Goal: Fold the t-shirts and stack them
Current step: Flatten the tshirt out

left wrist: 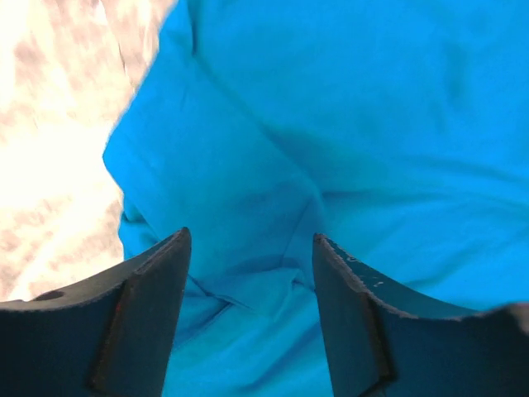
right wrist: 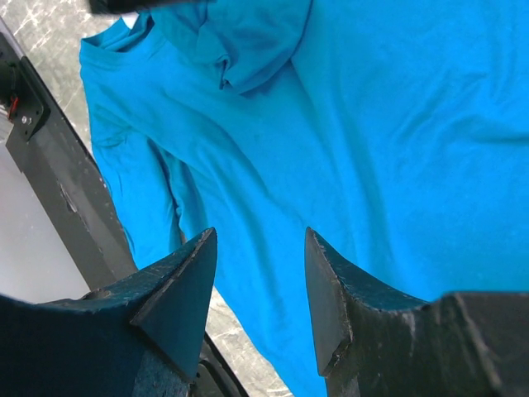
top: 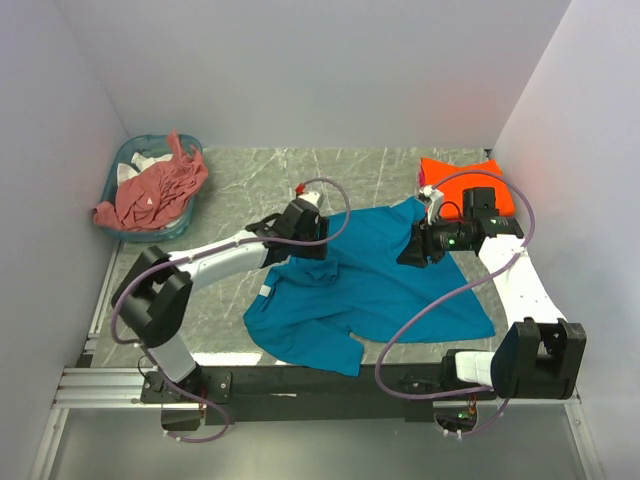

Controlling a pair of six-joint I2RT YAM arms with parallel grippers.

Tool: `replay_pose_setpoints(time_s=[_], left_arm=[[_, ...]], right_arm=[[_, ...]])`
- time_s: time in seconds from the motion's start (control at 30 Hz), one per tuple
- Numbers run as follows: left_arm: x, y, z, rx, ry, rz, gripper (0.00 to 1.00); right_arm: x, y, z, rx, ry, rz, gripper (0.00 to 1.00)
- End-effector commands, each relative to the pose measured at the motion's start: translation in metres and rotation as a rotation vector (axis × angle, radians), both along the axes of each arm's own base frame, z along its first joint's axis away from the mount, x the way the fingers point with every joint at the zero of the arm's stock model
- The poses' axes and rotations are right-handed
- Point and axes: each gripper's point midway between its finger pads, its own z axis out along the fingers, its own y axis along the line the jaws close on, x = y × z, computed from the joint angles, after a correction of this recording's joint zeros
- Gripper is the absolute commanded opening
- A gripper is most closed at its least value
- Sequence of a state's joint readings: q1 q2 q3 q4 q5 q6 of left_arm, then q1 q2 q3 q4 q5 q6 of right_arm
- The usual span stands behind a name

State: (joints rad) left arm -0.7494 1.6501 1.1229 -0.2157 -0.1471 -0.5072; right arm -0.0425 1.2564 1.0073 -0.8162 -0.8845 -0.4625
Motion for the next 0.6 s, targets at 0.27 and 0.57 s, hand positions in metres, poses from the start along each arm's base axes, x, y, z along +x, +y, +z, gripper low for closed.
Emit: replay_pose_setpoints(time_s=[0.27,0.57], left_arm=[[-0.024,-0.004,-0.036,-0.028,0.241,0.12,0.58],[-0.042,0.002,-0.046,-0.076,0.313,0.188,0.57]], right_arm=[[-0.002,0.0,0.009,0.024,-0.026,0.009,0.54],[-0.002,0.0,0.01,0.03,-0.029,0.01,0.54]])
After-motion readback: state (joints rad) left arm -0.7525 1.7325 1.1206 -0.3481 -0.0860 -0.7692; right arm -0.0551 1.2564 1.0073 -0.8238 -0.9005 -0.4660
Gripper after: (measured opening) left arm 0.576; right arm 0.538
